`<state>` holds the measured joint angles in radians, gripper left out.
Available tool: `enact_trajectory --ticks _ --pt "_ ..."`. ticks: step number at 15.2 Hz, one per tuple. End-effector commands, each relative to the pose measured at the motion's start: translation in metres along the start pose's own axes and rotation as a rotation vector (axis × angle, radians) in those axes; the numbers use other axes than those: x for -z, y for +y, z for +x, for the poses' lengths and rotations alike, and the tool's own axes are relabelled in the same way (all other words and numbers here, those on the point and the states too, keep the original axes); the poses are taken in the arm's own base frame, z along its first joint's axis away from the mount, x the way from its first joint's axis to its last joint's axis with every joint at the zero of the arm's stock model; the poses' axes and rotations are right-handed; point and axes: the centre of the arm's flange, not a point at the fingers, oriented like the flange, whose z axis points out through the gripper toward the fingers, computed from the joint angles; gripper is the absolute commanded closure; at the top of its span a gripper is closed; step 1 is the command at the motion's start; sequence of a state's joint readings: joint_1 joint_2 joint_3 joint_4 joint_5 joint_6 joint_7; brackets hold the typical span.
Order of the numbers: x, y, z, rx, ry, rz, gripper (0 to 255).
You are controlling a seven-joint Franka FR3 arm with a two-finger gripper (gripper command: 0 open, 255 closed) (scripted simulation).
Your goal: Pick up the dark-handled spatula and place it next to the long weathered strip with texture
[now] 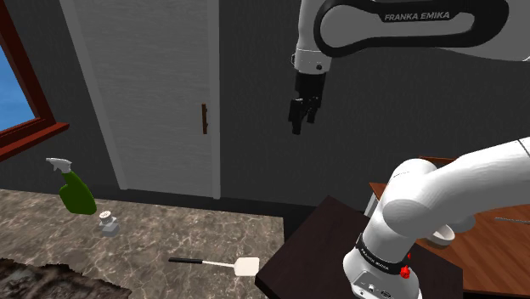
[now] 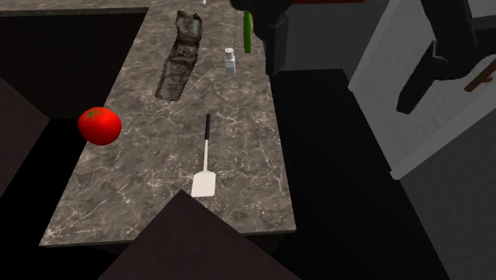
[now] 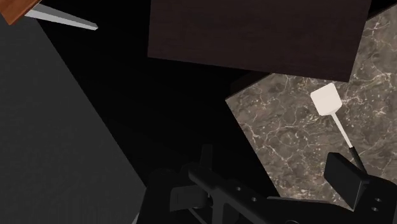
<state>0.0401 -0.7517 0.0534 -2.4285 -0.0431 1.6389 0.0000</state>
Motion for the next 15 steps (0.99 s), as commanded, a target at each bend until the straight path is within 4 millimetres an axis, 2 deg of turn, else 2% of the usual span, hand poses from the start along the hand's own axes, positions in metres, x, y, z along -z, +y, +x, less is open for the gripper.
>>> enact_trajectory --ticks 1,15 --pt "-0.021 -0.016 0.007 0.031 0.009 0.005 0" --pt "-0.162 -0.116 0.056 0.249 0.056 0.038 0"
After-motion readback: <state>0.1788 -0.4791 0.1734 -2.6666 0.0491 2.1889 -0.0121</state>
